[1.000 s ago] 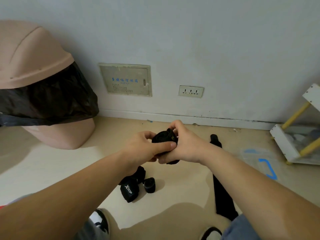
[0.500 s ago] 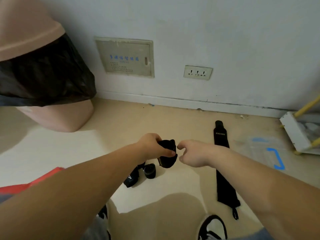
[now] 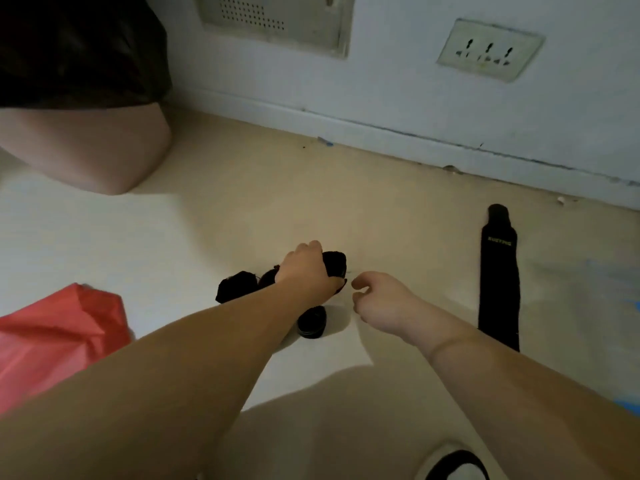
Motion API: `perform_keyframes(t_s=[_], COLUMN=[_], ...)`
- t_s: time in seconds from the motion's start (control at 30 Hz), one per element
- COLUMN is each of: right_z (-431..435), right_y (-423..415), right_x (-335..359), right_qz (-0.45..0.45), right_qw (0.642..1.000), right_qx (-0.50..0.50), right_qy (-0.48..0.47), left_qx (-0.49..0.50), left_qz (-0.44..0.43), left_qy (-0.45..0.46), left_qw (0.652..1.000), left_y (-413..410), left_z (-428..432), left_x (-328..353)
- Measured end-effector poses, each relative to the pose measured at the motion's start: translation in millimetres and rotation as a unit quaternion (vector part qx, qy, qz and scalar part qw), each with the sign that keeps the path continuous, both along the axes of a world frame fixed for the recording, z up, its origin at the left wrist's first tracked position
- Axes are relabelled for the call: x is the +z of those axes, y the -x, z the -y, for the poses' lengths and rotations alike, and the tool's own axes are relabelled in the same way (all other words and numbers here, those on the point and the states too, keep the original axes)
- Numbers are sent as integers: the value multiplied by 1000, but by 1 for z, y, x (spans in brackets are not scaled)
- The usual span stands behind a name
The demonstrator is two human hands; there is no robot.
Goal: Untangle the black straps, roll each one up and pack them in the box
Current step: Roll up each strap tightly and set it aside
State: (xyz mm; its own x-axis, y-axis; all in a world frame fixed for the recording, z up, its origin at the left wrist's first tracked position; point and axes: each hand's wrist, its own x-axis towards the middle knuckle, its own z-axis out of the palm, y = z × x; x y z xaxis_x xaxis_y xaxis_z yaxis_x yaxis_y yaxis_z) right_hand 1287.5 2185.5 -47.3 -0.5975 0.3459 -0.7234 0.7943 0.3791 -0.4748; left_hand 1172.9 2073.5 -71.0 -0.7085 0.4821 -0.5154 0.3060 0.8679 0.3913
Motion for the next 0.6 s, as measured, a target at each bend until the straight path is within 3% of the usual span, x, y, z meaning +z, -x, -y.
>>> perform_keyframes(t_s=[0.17, 0.3, 0.5, 0.6], right_z=[-6, -25, -72, -92], right_y=[-16, -43, -118, -159], right_x=[-32, -39, -53, -68], right_qz=[-3, -16, -1, 25], right_qw=[999, 994, 958, 933], right_qx=[-53, -104, -282, -350], right_qy=[2, -16, -53, -80], left_qx=[-124, -123, -163, -194], left_qz=[-77, -64, -67, -11], left_qy=[95, 139, 48, -1], left_qw=[985, 981, 983, 981], left_y=[-11, -20, -65, -103], left_z=[13, 2, -39, -65], left_x=[-27, -24, -14, -15])
